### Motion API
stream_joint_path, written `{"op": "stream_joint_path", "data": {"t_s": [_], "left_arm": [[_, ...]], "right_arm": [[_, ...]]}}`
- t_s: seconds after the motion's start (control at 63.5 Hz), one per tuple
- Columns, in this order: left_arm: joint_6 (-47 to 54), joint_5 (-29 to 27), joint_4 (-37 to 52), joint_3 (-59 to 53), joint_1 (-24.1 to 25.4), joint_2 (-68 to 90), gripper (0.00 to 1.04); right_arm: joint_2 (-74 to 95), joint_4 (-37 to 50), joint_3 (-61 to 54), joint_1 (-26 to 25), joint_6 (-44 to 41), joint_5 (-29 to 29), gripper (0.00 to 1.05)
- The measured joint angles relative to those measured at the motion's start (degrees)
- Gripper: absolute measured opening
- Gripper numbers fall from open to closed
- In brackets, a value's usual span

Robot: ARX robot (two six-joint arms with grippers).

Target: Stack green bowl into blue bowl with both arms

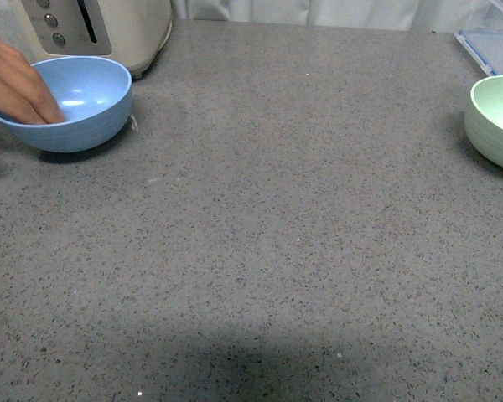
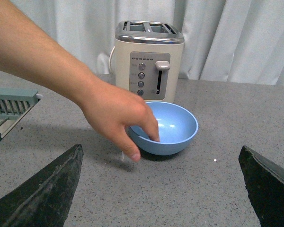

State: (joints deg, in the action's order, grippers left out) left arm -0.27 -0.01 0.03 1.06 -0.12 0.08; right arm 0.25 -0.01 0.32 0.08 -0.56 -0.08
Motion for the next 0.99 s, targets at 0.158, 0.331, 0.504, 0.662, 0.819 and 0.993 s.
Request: {"op": "stream_joint_path", "data": {"t_s": [0.158, 0.331, 0.504, 0.662, 0.819, 0.993], "left_arm": [[0.0, 0.0, 0.0, 0.0, 0.0, 0.0, 0.98], [0.0, 0.0, 0.0, 0.0, 0.0, 0.0, 0.98], [0.0, 0.0, 0.0, 0.0, 0.0, 0.0, 0.98], [0.0, 0.0, 0.0, 0.0, 0.0, 0.0, 0.98], [0.0, 0.0, 0.0, 0.0, 0.0, 0.0, 0.98], [0.0, 0.0, 0.0, 0.0, 0.0, 0.0, 0.98]], "right_arm": [[0.0, 0.0, 0.0, 0.0, 0.0, 0.0, 0.95], [0.0, 0.0, 0.0, 0.0, 0.0, 0.0, 0.95], [0.0, 0.0, 0.0, 0.0, 0.0, 0.0, 0.95], [0.0, 0.0, 0.0, 0.0, 0.0, 0.0, 0.95], [0.0, 0.0, 0.0, 0.0, 0.0, 0.0, 0.95], [0.0, 0.0, 0.0, 0.0, 0.0, 0.0, 0.95]]}}
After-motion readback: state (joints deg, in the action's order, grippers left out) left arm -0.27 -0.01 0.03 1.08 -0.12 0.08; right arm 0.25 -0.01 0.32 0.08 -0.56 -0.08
